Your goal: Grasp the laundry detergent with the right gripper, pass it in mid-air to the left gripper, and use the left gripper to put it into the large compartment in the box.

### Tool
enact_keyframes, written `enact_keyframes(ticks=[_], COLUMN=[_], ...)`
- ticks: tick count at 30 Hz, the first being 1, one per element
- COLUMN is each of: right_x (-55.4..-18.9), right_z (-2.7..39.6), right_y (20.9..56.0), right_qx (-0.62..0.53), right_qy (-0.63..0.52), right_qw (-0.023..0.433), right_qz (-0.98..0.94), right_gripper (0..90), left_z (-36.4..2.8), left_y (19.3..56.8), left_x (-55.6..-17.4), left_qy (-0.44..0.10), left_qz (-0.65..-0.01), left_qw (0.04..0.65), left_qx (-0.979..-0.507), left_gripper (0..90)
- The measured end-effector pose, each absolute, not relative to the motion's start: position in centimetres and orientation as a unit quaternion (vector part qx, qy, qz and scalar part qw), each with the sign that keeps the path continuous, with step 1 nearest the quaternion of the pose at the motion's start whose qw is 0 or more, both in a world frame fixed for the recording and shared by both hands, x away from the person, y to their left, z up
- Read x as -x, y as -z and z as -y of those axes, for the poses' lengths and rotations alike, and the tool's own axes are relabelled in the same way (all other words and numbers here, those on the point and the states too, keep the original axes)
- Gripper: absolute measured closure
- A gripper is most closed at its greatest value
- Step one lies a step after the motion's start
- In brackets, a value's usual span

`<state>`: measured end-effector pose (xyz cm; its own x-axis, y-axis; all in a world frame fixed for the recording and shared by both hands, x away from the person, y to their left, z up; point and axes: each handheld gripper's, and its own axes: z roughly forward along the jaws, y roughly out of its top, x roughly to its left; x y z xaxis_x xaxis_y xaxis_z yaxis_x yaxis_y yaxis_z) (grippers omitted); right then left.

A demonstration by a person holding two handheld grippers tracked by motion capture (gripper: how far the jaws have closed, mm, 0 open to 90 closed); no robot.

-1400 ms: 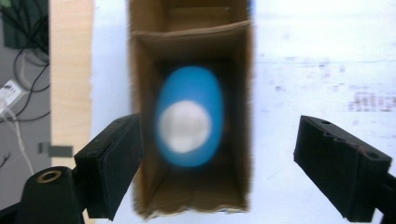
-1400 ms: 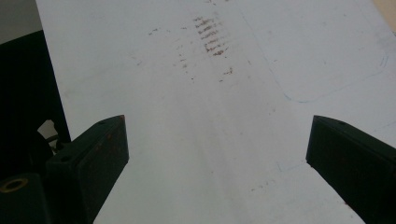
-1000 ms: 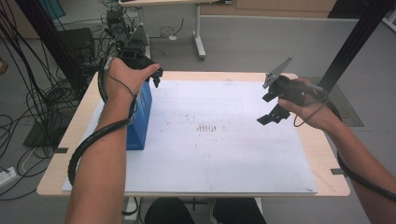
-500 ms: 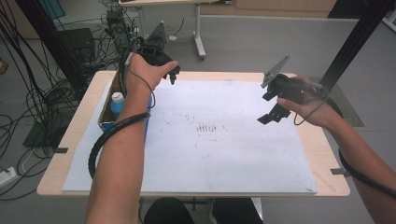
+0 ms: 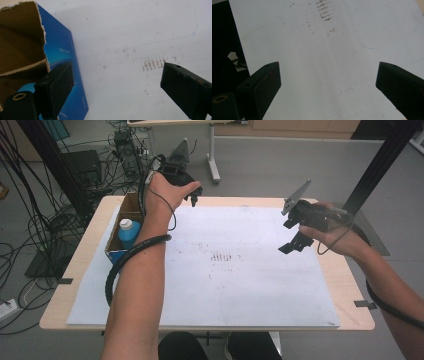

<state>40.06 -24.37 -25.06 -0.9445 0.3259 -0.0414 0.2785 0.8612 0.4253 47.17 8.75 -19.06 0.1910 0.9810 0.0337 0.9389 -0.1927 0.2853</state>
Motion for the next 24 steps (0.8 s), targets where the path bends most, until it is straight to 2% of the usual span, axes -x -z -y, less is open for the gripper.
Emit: enact_keyframes(ticks=[24], right_x=[-40.25], right_z=[23.69], right_y=[24.28], right_qx=[-0.147], right_qy=[-0.204], right_qw=[0.061], right_qz=[-0.966], right_gripper=[5.9], left_z=[-8.76], left_y=[18.34], left_x=[-47.57], left_qy=[-0.113], left_qz=[-0.620], left_qw=[0.104], left_qx=[-0.769], left_gripper=[11.6])
